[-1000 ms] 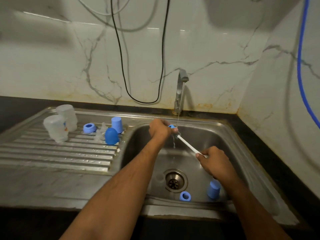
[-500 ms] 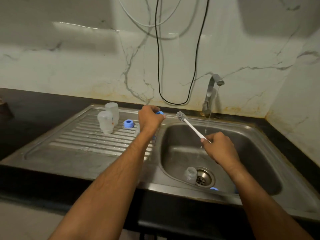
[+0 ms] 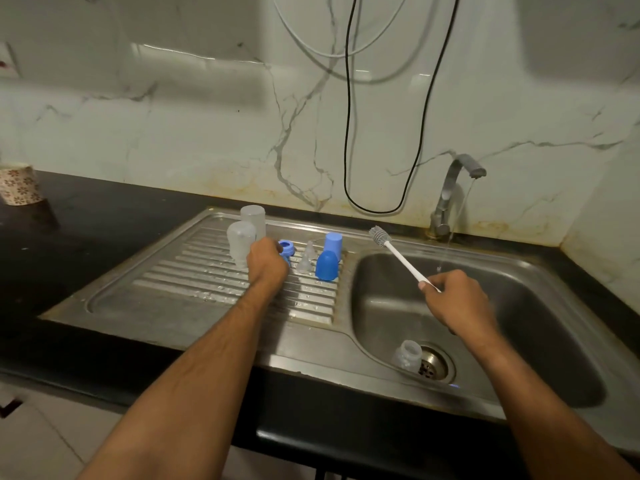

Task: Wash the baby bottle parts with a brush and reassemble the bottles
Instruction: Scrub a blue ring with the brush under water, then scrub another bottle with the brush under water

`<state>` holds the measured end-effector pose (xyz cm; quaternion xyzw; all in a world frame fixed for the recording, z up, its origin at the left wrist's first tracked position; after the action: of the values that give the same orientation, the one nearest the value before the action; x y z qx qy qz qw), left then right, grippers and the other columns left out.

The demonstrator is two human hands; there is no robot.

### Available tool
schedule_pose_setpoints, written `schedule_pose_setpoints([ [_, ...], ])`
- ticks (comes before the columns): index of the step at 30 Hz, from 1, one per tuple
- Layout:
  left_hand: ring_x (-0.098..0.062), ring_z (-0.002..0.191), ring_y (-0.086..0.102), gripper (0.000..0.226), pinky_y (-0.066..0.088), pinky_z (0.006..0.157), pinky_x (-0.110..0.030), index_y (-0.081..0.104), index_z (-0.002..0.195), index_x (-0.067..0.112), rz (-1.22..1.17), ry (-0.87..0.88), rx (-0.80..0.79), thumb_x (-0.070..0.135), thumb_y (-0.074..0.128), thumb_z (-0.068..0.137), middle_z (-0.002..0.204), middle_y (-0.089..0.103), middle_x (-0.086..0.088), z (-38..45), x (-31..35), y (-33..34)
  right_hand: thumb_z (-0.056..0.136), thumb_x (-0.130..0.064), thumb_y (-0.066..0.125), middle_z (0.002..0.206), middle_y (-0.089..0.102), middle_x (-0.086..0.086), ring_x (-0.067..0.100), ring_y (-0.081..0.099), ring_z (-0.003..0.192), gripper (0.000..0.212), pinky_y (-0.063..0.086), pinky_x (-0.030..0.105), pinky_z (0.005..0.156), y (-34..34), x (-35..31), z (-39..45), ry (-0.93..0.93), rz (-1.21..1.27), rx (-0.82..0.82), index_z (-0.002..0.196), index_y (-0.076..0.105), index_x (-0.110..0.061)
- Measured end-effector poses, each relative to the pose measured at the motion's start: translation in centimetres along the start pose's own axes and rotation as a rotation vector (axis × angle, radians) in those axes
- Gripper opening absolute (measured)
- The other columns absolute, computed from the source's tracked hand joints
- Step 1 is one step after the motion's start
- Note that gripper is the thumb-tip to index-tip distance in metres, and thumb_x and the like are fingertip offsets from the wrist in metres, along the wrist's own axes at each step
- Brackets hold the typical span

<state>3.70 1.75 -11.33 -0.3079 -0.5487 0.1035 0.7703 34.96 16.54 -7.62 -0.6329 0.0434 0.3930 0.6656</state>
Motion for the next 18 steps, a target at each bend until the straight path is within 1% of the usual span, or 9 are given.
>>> schedule_pose_setpoints([
  [3, -0.027, 0.113, 0.063, 0.030, 0.049, 0.101, -0.038, 0.068, 0.122, 0.006, 0.004, 0.003, -0.006, 0.005, 0.069, 0.092, 0.121, 0.067, -0.016, 0.32, -0.19, 0.31, 0.100, -0.037, 0.061, 0.074, 0.064, -0.005, 0.019, 0.063, 0.066, 0.025, 0.059, 0.041, 0.068, 0.07, 0.17, 0.17, -0.001, -0.006, 0.003, 0.115, 0.073, -0.021],
  [9, -0.028, 0.112, 0.063, 0.034, 0.050, 0.103, -0.039, 0.067, 0.123, 0.006, -0.005, 0.039, -0.027, 0.005, 0.072, 0.089, 0.122, 0.067, -0.016, 0.36, -0.07, 0.83, 0.099, -0.038, 0.061, 0.075, 0.064, -0.005, 0.021, 0.064, 0.070, 0.024, 0.061, 0.045, 0.073, 0.57, 0.27, 0.46, 0.002, -0.018, -0.013, 0.114, 0.073, -0.023],
  [18, -0.026, 0.115, 0.062, 0.038, 0.048, 0.104, -0.037, 0.066, 0.124, 0.007, -0.012, 0.026, -0.036, 0.006, 0.075, 0.087, 0.124, 0.067, -0.014, 0.20, 0.25, 0.51, 0.100, -0.036, 0.061, 0.075, 0.061, -0.008, 0.016, 0.061, 0.069, 0.025, 0.058, 0.039, 0.071, 0.63, 0.86, 0.51, 0.009, -0.018, -0.012, 0.117, 0.072, -0.023],
])
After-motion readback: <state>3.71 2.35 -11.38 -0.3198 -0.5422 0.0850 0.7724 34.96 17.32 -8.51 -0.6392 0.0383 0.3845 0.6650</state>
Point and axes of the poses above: each hand's wrist, its own z-axis towards the middle knuckle, its own y-axis out of the palm, x = y × z, the point moved 5 cm from there along z, towards the middle knuckle
